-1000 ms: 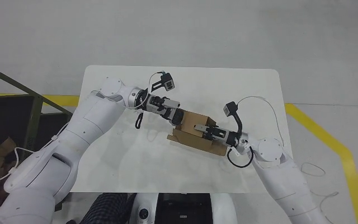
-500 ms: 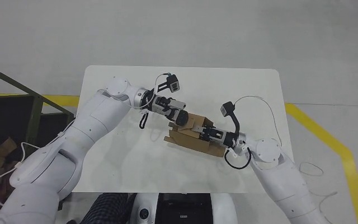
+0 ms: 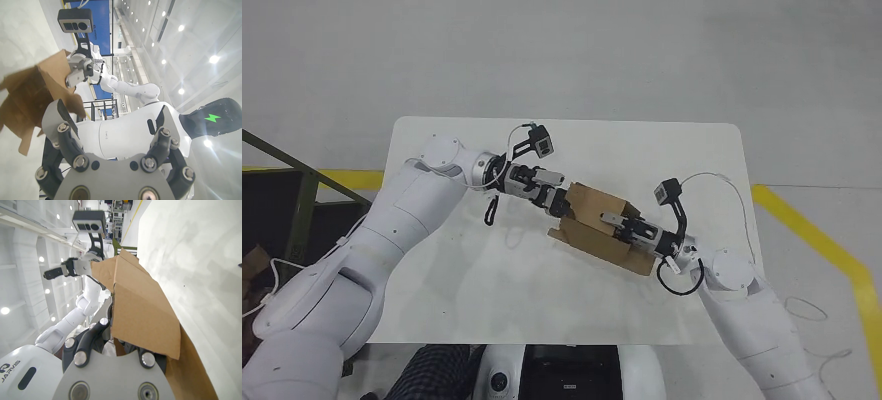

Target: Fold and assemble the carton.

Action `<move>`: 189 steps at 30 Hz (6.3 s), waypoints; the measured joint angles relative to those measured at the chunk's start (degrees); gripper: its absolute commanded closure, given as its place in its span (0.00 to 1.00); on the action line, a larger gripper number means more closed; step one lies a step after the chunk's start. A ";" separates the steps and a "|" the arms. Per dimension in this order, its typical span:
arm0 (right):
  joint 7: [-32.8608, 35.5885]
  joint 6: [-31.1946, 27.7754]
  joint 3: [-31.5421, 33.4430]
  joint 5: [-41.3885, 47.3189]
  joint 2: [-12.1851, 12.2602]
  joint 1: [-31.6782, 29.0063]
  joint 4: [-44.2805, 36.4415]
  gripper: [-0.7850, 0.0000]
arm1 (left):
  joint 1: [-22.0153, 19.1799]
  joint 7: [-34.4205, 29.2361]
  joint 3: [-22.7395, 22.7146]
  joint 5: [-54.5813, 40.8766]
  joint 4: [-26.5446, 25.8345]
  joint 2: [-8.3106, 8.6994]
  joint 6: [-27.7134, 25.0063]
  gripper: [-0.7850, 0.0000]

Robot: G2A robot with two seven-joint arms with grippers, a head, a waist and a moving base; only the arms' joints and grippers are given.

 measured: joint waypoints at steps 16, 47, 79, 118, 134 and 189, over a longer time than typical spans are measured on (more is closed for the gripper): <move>-9.73 0.01 0.32 5.50 -1.15 2.00 -0.70 1.00 | 3.79 0.00 1.20 0.61 -4.51 0.96 0.17 0.00; -7.18 1.53 -6.32 9.94 -2.97 0.56 -5.35 1.00 | 2.37 0.00 -1.33 2.68 -0.28 -2.02 0.00 0.00; 2.71 -3.40 0.46 -0.16 -1.66 4.05 -0.03 1.00 | 6.60 0.00 -9.47 6.26 -5.07 0.94 0.00 0.00; 31.09 -11.76 -13.01 3.31 1.11 16.13 7.10 1.00 | 9.69 0.00 -13.13 8.47 -10.53 2.67 2.80 0.00; 30.36 -12.48 -18.27 6.64 0.40 18.18 9.02 1.00 | 7.98 0.00 -10.13 6.83 -9.44 1.79 2.72 0.00; 12.57 -5.39 -10.76 14.70 -0.52 13.06 9.25 1.00 | 9.72 0.00 -11.17 6.73 -10.04 1.80 3.32 0.00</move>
